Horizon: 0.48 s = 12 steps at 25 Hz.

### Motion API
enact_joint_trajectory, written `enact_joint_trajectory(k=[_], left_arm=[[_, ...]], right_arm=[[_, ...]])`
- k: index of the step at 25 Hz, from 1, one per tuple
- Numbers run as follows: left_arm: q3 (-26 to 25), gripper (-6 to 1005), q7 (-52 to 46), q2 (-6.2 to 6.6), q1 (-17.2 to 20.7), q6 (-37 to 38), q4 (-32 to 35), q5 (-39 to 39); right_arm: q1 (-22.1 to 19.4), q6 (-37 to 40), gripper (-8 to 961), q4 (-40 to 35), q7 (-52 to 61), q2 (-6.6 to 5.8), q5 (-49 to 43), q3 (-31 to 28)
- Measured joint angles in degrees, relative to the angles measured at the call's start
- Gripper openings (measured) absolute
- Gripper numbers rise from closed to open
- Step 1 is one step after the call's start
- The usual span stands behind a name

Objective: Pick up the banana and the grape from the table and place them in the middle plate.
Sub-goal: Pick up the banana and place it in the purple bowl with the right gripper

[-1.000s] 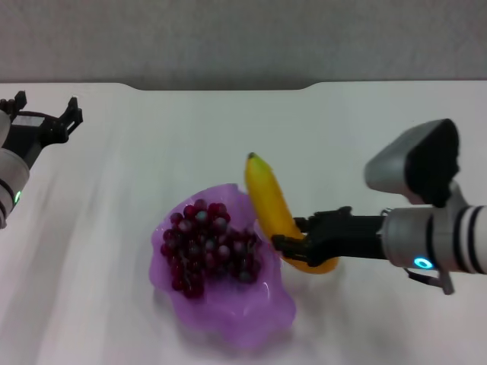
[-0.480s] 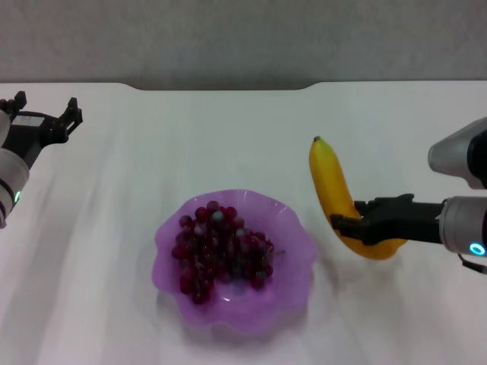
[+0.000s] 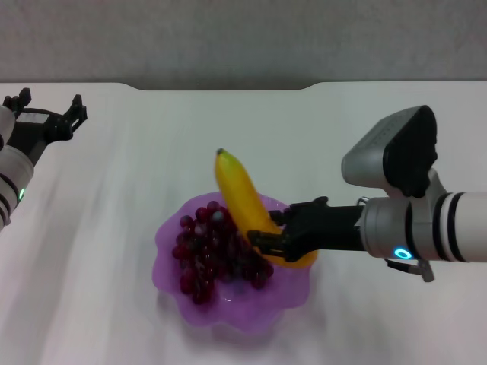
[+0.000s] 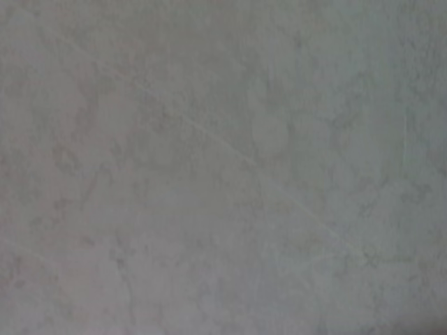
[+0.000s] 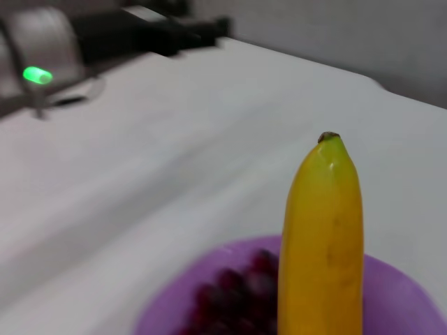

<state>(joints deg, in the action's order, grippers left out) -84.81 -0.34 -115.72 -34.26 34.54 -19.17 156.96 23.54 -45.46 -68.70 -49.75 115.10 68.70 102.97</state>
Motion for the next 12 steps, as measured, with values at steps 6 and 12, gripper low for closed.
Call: enact_joint_trajectory(k=[6, 12], left_arm=[[0.0, 890, 0.05, -0.03, 0.02, 0.0, -0.01, -0.11], [-0.01, 890, 0.08, -0.03, -0.11, 0.0, -0.17, -0.27]], right_arm=[[0.34, 1.06, 539, 0.26, -2.3, 0.01, 2.67, 1.06], [2.72, 3.73, 568, 4.88, -2.61, 0.13, 2.7, 1.93]])
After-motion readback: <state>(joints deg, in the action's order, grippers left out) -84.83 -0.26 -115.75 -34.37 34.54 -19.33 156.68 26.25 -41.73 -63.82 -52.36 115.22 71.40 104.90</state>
